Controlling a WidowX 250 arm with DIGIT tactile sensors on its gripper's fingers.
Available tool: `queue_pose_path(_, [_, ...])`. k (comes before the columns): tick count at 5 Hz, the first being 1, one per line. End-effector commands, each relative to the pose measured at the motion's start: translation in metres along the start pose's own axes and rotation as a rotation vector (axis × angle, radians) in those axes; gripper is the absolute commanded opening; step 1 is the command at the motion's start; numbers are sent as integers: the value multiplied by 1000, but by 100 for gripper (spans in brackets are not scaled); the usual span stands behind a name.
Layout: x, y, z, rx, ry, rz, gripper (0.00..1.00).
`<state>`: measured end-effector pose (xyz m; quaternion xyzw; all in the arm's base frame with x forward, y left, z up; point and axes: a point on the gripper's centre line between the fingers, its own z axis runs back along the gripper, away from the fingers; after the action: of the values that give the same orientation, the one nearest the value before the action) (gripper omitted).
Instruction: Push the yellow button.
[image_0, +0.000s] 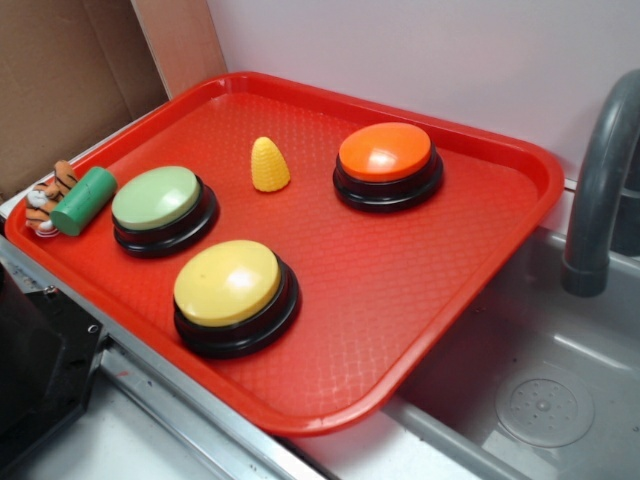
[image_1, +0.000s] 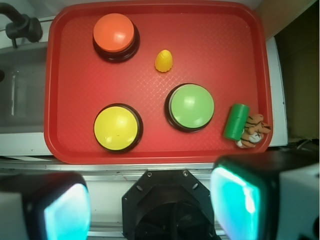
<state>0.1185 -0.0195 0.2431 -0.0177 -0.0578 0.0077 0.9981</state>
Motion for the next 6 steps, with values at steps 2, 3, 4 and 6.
queue_pose_path(2, [17, -29, -28, 43, 19, -257, 100])
queue_pose_path(3, [10, -48, -61, 99, 65, -436, 100])
queue_pose_path(4, [1, -50, -104, 72, 2, -458, 100])
queue_pose_path(6, [21, -48, -180, -20, -13, -448, 100])
